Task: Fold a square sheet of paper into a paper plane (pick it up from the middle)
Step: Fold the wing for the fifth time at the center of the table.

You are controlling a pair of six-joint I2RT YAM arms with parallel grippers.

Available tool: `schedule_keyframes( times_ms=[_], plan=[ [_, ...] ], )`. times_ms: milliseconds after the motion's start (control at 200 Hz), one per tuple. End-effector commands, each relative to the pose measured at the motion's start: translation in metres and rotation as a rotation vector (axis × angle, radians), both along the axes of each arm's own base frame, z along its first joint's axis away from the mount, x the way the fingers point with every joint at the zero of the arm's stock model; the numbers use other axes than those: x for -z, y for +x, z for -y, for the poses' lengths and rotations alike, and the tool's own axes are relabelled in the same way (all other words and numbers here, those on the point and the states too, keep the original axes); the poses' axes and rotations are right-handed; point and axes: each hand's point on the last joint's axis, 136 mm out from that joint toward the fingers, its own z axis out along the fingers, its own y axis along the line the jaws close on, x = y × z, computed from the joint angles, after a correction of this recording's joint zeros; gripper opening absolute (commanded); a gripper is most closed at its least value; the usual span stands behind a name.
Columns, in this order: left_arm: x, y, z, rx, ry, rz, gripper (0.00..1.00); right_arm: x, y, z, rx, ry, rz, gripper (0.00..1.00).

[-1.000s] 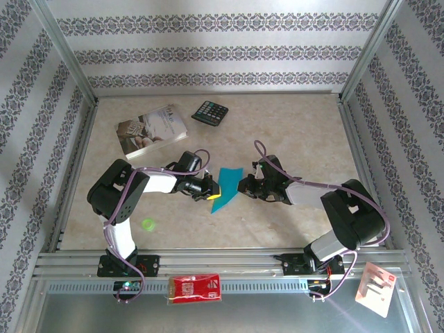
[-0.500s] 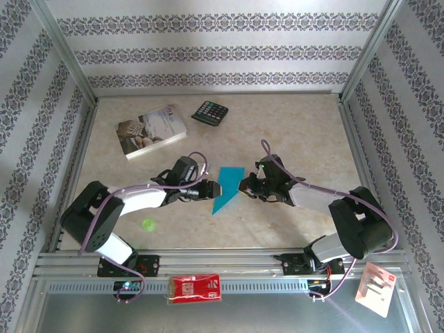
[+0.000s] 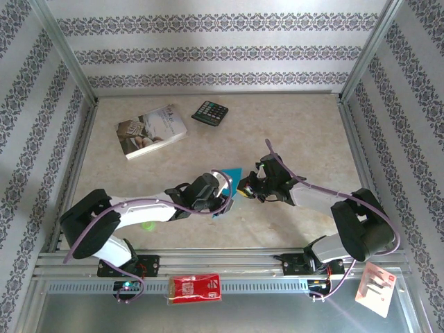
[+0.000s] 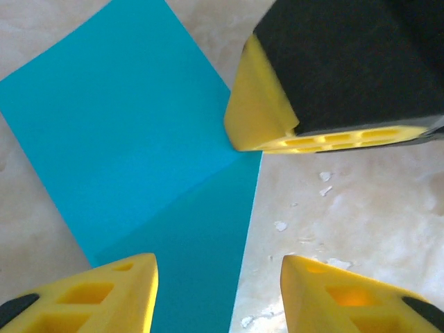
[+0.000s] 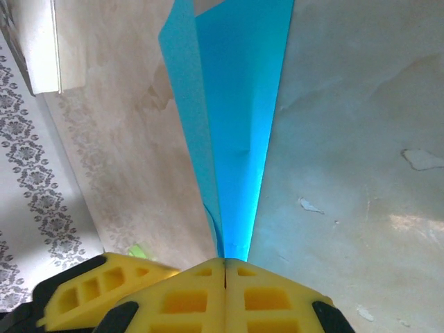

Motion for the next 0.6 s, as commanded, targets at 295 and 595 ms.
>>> schedule_keyframes(
  times_ms=[295,595],
  plan=[
    [0.021,0.013,0.006,0.030,0.176,0.070,0.42,-0.015,0.001,-0.007,0.007,0.052,-0.012,0.00],
    [0.024,0.018,0.009,0.008,0.170,0.068,0.30,-0.013,0.001,-0.007,0.011,0.052,-0.016,0.00]
  ],
)
